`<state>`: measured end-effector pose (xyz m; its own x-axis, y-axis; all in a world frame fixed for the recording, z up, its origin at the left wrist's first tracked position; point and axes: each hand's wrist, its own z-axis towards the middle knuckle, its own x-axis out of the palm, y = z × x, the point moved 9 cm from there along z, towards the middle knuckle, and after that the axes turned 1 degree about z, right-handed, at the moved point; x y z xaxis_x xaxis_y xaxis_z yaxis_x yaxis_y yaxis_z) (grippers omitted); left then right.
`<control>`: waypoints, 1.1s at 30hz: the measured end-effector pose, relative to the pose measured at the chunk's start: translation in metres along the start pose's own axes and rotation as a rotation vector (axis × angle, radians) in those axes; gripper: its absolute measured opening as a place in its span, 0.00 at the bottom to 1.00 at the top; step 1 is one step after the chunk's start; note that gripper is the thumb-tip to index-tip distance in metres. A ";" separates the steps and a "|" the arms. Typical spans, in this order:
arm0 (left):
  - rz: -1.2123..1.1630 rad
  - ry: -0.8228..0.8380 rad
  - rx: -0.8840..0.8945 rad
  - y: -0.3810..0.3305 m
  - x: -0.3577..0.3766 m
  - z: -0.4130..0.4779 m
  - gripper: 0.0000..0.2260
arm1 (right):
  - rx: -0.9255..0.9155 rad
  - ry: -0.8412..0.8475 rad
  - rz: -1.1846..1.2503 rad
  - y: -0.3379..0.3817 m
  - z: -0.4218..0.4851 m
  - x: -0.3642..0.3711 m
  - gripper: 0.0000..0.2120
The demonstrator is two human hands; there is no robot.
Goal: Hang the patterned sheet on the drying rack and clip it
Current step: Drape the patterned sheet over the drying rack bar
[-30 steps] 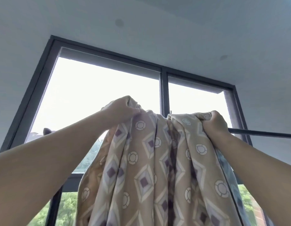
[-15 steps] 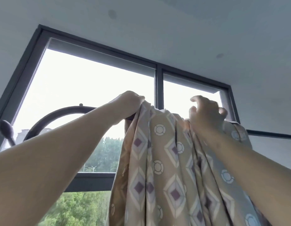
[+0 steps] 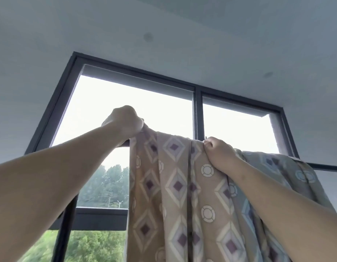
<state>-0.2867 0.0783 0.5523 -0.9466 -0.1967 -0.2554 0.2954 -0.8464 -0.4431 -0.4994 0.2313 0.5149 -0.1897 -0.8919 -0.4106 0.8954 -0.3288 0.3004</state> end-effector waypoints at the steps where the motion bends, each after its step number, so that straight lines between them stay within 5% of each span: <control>1: -0.001 -0.017 -0.041 0.012 -0.009 0.003 0.12 | 0.022 -0.002 -0.041 0.002 -0.003 -0.002 0.15; 8: -0.145 -0.103 -0.150 0.055 -0.052 -0.004 0.08 | -0.230 0.127 0.000 0.099 -0.031 0.024 0.17; 15: -0.313 -0.207 -0.289 0.108 -0.103 -0.016 0.06 | -0.193 0.106 -0.197 0.107 -0.038 0.035 0.17; 19: -0.641 -0.154 -0.282 0.113 -0.093 -0.026 0.08 | -0.170 0.069 -0.265 0.113 -0.046 0.034 0.18; 23: -0.879 -0.199 -0.507 0.146 -0.085 -0.036 0.11 | -0.162 0.094 -0.239 0.111 -0.046 0.033 0.18; 33: -0.340 -0.189 -0.396 0.140 -0.084 -0.030 0.09 | -0.163 0.064 -0.226 0.105 -0.052 0.026 0.15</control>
<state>-0.1618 -0.0087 0.4864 -0.9930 -0.0614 0.1011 -0.0394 -0.6342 -0.7721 -0.3896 0.1899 0.4911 -0.3704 -0.7784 -0.5068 0.8872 -0.4580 0.0549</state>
